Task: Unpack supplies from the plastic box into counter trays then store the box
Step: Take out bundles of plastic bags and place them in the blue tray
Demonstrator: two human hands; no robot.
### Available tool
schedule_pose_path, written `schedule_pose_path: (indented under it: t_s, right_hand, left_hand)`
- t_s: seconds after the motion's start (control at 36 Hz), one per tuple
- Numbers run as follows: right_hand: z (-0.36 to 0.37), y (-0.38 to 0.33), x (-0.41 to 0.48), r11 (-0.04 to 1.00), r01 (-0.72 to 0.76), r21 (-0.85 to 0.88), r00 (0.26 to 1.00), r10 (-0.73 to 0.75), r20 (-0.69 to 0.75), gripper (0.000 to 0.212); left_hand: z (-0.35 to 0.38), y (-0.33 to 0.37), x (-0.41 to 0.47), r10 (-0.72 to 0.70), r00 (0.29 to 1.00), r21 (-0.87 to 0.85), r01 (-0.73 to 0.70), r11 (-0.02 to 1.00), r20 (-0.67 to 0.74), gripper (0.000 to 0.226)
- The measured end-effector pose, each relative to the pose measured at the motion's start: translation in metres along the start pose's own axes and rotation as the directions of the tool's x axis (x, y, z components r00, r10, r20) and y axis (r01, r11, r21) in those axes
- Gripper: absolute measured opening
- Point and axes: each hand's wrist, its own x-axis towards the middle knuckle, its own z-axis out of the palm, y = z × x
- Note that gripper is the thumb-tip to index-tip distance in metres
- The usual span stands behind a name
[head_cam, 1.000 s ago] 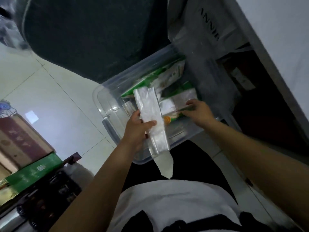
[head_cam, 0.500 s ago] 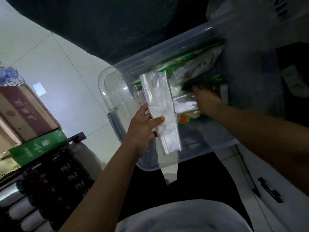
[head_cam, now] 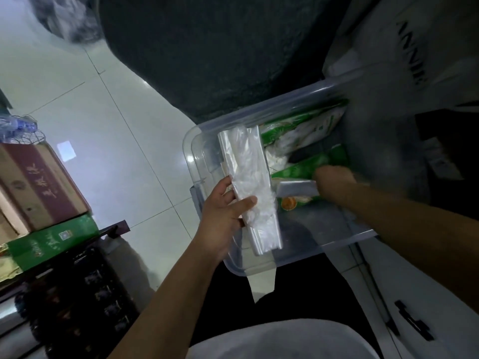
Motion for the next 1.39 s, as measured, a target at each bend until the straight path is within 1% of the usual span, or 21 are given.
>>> schedule_pose_path:
  t_s: [0.08, 0.14, 0.19, 0.22, 0.25, 0.31, 0.33, 0.39, 0.44, 0.5, 0.56, 0.61, 0.72, 0.86, 1.0, 1.06, 1.11, 1.17, 1.25, 1.33, 1.39]
  right_hand:
    - [-0.029, 0.009, -0.043, 0.965, -0.071, 0.252, 0.987, 0.105, -0.124, 0.018]
    - [-0.053, 0.017, -0.081, 0.884, -0.077, 0.462, 0.955, 0.198, -0.22, 0.014]
    - [-0.078, 0.023, -0.124, 0.762, -0.046, 0.645, 0.918, 0.288, -0.274, 0.012]
    - [-0.089, 0.025, -0.146, 0.685, -0.01, 0.729, 0.9, 0.323, -0.291, 0.012]
    - [-0.099, 0.025, -0.168, 0.571, 0.044, 0.82, 0.889, 0.353, -0.293, 0.007]
    - [-0.118, 0.021, -0.215, 0.247, 0.151, 0.957, 0.899, 0.369, -0.237, 0.014]
    - [-0.124, 0.019, -0.238, 0.099, 0.208, 0.973, 0.913, 0.337, -0.23, 0.017]
    - [-0.134, 0.01, -0.282, -0.118, 0.276, 0.954, 0.941, 0.233, -0.243, 0.022]
    - [-0.139, 0.001, -0.315, -0.269, 0.288, 0.919, 0.956, 0.136, -0.26, 0.03]
    - [-0.141, -0.007, -0.338, -0.345, 0.286, 0.894, 0.958, 0.094, -0.27, 0.031]
    - [-0.139, -0.015, -0.357, -0.359, 0.291, 0.887, 0.957, 0.11, -0.269, 0.03]
    - [-0.132, -0.021, -0.371, -0.33, 0.298, 0.896, 0.949, 0.202, -0.241, 0.026]
    - [-0.103, -0.028, -0.397, -0.285, 0.285, 0.915, 0.898, 0.414, -0.15, 0.02]
    - [-0.048, -0.027, -0.432, -0.313, 0.386, 0.868, 0.857, 0.47, -0.212, 0.012]
    - [0.029, -0.03, -0.469, -0.325, 0.468, 0.822, 0.789, 0.573, -0.222, 0.01]
    - [0.065, -0.033, -0.483, -0.361, 0.488, 0.795, 0.77, 0.607, -0.197, 0.012]
    - [0.1, -0.038, -0.498, -0.382, 0.502, 0.776, 0.755, 0.631, -0.178, 0.017]
    - [0.135, -0.041, -0.516, -0.348, 0.509, 0.787, 0.719, 0.674, -0.168, 0.023]
    - [0.186, -0.044, -0.546, -0.278, 0.53, 0.801, 0.617, 0.774, -0.139, 0.04]
    - [0.242, -0.04, -0.584, -0.207, 0.515, 0.832, 0.517, 0.849, -0.11, 0.067]
    - [0.277, -0.036, -0.614, -0.209, 0.561, 0.801, 0.466, 0.879, -0.098, 0.076]
  left_hand:
    - [0.001, 0.022, -0.019, 0.03, 0.999, 0.042, -0.031, 0.999, 0.037, 0.057]
    - [0.002, 0.039, -0.032, 0.058, 0.996, 0.076, -0.063, 0.995, 0.066, 0.056]
    - [0.003, 0.055, -0.044, 0.083, 0.991, 0.104, -0.094, 0.99, 0.105, 0.056]
    - [0.003, 0.062, -0.049, 0.097, 0.987, 0.115, -0.112, 0.987, 0.127, 0.056]
    - [0.004, 0.068, -0.053, 0.111, 0.982, 0.131, -0.131, 0.983, 0.149, 0.056]
    - [0.005, 0.077, -0.058, 0.129, 0.972, 0.17, -0.164, 0.972, 0.198, 0.056]
    - [0.007, 0.081, -0.06, 0.128, 0.965, 0.186, -0.173, 0.967, 0.231, 0.055]
    - [0.014, 0.085, -0.067, 0.105, 0.947, 0.233, -0.18, 0.956, 0.304, 0.053]
    - [0.025, 0.085, -0.078, 0.074, 0.924, 0.283, -0.19, 0.94, 0.375, 0.053]
    - [0.039, 0.083, -0.094, 0.066, 0.893, 0.332, -0.233, 0.914, 0.445, 0.052]
    - [0.054, 0.077, -0.112, 0.086, 0.86, 0.339, -0.287, 0.896, 0.502, 0.045]
    - [0.068, 0.072, -0.132, 0.107, 0.834, 0.326, -0.326, 0.887, 0.541, 0.036]
    - [0.079, 0.051, -0.165, 0.086, 0.764, 0.36, -0.397, 0.844, 0.639, 0.052]
    - [0.074, 0.014, -0.205, -0.018, 0.72, 0.38, -0.345, 0.859, 0.694, 0.042]
    - [0.073, -0.04, -0.255, -0.145, 0.685, 0.371, -0.195, 0.908, 0.714, 0.039]
    - [0.073, -0.069, -0.274, -0.159, 0.667, 0.406, -0.232, 0.884, 0.728, 0.043]
    - [0.074, -0.101, -0.29, -0.131, 0.656, 0.435, -0.326, 0.839, 0.744, 0.05]
    - [0.078, -0.131, -0.302, -0.118, 0.651, 0.465, -0.391, 0.794, 0.75, 0.051]
    - [0.092, -0.172, -0.322, -0.155, 0.634, 0.506, -0.421, 0.753, 0.758, 0.049]
    - [0.112, -0.208, -0.341, -0.257, 0.563, 0.524, -0.384, 0.76, 0.785, 0.05]
    - [0.129, -0.229, -0.353, -0.344, 0.507, 0.566, -0.388, 0.728, 0.79, 0.048]
